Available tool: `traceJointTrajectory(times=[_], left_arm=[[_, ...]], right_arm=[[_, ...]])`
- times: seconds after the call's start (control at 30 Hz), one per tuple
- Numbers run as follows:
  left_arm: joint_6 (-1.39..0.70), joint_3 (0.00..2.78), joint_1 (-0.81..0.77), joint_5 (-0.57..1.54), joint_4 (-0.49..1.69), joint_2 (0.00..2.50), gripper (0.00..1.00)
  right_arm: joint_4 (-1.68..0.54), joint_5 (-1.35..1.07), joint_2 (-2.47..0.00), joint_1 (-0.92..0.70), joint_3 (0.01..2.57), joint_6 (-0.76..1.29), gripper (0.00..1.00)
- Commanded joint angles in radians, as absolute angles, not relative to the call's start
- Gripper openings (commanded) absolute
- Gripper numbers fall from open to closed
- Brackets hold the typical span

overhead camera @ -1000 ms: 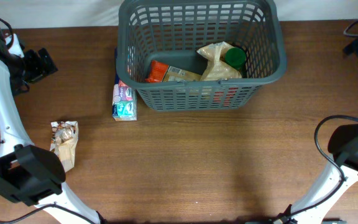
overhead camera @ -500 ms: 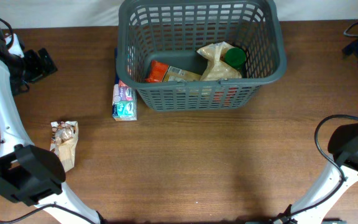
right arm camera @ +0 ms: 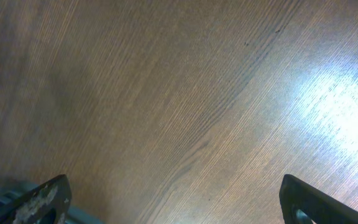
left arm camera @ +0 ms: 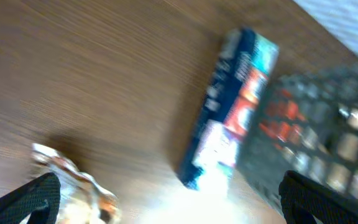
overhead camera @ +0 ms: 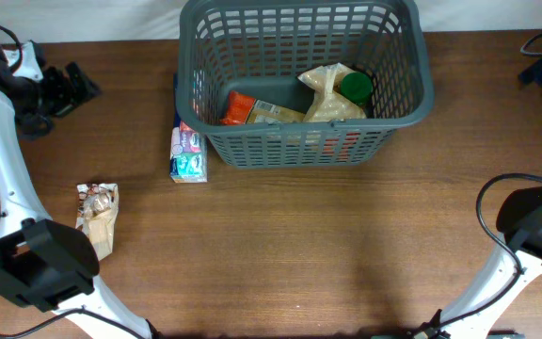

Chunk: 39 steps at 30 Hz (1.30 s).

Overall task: Pack container
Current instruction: 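Move the left gripper down over the foil snack bag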

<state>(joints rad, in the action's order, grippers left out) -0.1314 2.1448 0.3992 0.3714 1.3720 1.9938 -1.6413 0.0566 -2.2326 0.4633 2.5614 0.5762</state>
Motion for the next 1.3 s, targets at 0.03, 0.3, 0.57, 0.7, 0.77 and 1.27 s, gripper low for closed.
traceJointTrajectory(times=[0.03,0.3,0.57,0.7,0.77,1.27], left_arm=[[-0.042,2.148,0.393,0.498,1.416,2.005,0.99],[0.162,2.148,0.394,0.17,1.429,2.01,0.99],[0.197,2.147,0.378,0.239,1.43,2.022,0.99],[0.301,2.145,0.323,0.249,1.477,2.059,0.99],[0.308,2.144,0.289,0.235,1.481,2.085,0.99],[-0.4,2.144,0.22,-0.102,1.6,2.185,0.99]], right_arm=[[-1.638,0.076,-2.217,0.465,2.557,0.585,0.99],[-1.638,0.076,-2.217,0.465,2.557,0.585,0.99],[-1.638,0.076,-2.217,0.465,2.557,0.585,0.99],[-1.638,0.076,-2.217,0.465,2.557,0.585,0.99],[-1.637,0.076,-2.217,0.465,2.557,0.585,0.99],[-1.638,0.076,-2.217,0.465,2.557,0.585,0.99]])
